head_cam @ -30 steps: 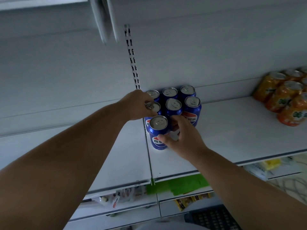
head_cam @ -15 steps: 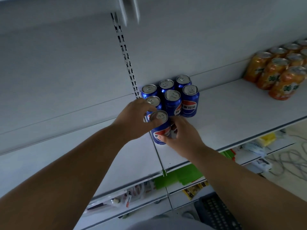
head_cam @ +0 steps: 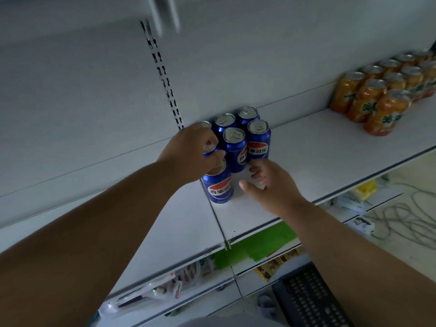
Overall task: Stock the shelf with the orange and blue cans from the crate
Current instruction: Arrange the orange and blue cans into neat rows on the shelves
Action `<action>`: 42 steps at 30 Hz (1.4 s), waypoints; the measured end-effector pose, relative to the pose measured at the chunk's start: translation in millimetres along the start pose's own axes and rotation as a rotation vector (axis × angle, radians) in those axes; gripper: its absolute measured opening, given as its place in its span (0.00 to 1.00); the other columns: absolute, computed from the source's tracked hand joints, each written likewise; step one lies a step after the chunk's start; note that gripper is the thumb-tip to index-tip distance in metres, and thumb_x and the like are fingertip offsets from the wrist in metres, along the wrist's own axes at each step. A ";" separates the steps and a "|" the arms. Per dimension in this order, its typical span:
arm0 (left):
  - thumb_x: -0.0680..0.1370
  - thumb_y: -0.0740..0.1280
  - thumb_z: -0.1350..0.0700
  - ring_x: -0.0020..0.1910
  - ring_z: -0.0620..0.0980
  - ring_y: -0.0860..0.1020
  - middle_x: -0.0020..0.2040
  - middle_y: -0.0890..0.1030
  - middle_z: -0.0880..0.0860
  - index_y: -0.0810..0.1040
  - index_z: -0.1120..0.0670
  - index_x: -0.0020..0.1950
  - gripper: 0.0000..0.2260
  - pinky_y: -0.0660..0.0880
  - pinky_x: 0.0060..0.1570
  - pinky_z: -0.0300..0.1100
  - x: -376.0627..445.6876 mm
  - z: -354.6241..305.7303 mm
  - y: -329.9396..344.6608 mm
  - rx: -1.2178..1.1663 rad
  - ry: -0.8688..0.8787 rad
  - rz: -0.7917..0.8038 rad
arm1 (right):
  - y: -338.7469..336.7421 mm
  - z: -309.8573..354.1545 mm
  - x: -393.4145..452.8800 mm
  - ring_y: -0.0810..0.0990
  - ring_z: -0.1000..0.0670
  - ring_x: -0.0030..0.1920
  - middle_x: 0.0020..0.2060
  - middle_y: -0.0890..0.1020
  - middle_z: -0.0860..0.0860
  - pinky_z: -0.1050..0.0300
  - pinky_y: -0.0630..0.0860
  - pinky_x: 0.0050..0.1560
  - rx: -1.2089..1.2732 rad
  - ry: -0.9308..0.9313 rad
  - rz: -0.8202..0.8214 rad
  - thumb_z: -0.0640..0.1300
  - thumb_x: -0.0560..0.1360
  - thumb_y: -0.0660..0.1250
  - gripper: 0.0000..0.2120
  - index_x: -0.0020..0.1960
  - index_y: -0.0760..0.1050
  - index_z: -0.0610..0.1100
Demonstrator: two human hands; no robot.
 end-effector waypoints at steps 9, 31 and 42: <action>0.75 0.70 0.47 0.56 0.53 0.74 0.58 0.77 0.52 0.76 0.50 0.64 0.18 0.73 0.54 0.50 68.4 -57.6 26.0 0.137 0.007 0.036 | -47.3 -44.7 59.8 0.78 0.54 0.47 0.50 0.78 0.54 0.63 0.70 0.39 -0.023 0.108 -0.148 0.56 0.70 0.74 0.23 0.59 0.72 0.47; 0.71 0.74 0.44 0.46 0.49 0.72 0.46 0.72 0.47 0.78 0.52 0.60 0.21 0.71 0.49 0.46 119.5 -76.4 49.1 0.226 0.088 0.214 | -63.5 -64.4 106.9 0.79 0.51 0.60 0.60 0.81 0.51 0.50 0.75 0.61 0.079 -0.062 0.189 0.46 0.73 0.73 0.24 0.67 0.71 0.47; 0.72 0.73 0.44 0.57 0.55 0.74 0.57 0.77 0.53 0.76 0.51 0.65 0.24 0.73 0.57 0.52 122.2 -75.3 50.4 0.242 0.065 0.235 | -61.9 -62.3 103.9 0.80 0.51 0.54 0.56 0.81 0.50 0.59 0.71 0.49 -0.005 -0.068 0.088 0.51 0.73 0.72 0.21 0.64 0.74 0.47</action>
Point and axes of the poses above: each hand's wrist, its own x-axis towards the middle knuckle, its own y-axis out of the palm, z = x × y, the point moved 2 cm from there along x, towards the middle knuckle
